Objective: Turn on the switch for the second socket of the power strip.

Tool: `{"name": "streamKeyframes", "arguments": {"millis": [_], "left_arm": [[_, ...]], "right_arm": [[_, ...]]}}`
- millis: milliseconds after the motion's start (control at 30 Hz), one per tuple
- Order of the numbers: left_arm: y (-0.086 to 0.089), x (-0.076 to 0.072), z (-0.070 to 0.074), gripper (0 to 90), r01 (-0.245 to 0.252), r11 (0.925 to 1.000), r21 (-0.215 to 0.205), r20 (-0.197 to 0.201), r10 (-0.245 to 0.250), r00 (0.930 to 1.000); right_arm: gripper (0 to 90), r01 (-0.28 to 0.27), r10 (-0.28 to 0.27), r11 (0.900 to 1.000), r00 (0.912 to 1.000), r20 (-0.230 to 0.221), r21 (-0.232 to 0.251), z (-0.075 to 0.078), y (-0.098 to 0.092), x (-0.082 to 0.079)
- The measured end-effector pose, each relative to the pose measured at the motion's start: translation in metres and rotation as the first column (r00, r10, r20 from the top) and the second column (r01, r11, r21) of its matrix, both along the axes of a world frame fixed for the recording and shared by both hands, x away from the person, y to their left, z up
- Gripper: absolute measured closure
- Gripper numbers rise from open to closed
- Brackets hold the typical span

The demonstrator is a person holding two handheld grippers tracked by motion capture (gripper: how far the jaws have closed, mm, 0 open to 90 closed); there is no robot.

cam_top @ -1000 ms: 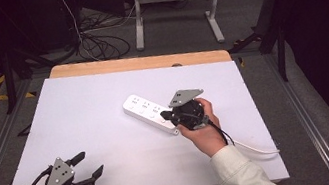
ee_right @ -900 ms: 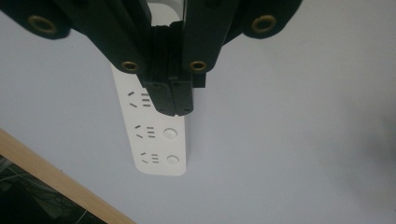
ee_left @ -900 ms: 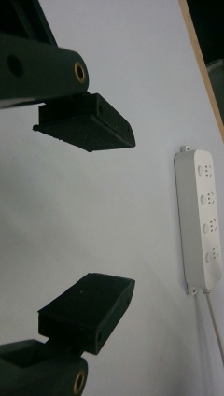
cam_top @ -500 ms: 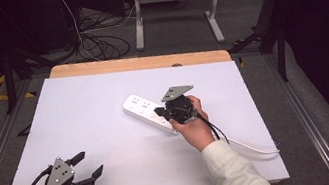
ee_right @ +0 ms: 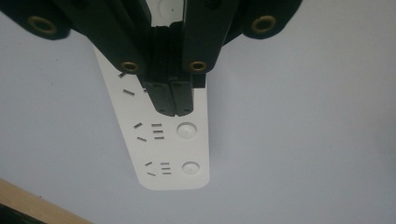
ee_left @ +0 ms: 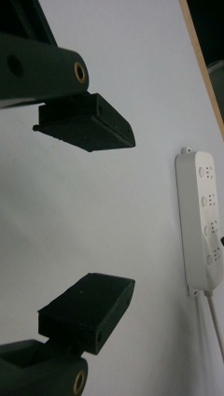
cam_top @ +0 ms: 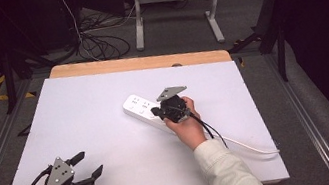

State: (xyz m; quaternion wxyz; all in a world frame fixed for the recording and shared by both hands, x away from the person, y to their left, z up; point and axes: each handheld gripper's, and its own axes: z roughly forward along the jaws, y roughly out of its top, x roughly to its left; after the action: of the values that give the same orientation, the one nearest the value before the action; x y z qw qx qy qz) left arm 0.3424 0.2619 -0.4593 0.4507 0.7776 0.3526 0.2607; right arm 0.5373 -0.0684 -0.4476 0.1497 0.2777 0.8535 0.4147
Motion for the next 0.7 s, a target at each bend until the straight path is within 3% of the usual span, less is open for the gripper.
{"name": "streamKeyframes", "arguments": {"millis": [700], "left_arm": [[0.000, 0.000, 0.000, 28.2, -0.002, 1.0000, -0.003, -0.005, 0.002, 1.0000]], "right_arm": [[90.0, 0.020, -0.020, 1.000, 0.9998, -0.004, 0.011, -0.014, 0.007, 0.006]]}}
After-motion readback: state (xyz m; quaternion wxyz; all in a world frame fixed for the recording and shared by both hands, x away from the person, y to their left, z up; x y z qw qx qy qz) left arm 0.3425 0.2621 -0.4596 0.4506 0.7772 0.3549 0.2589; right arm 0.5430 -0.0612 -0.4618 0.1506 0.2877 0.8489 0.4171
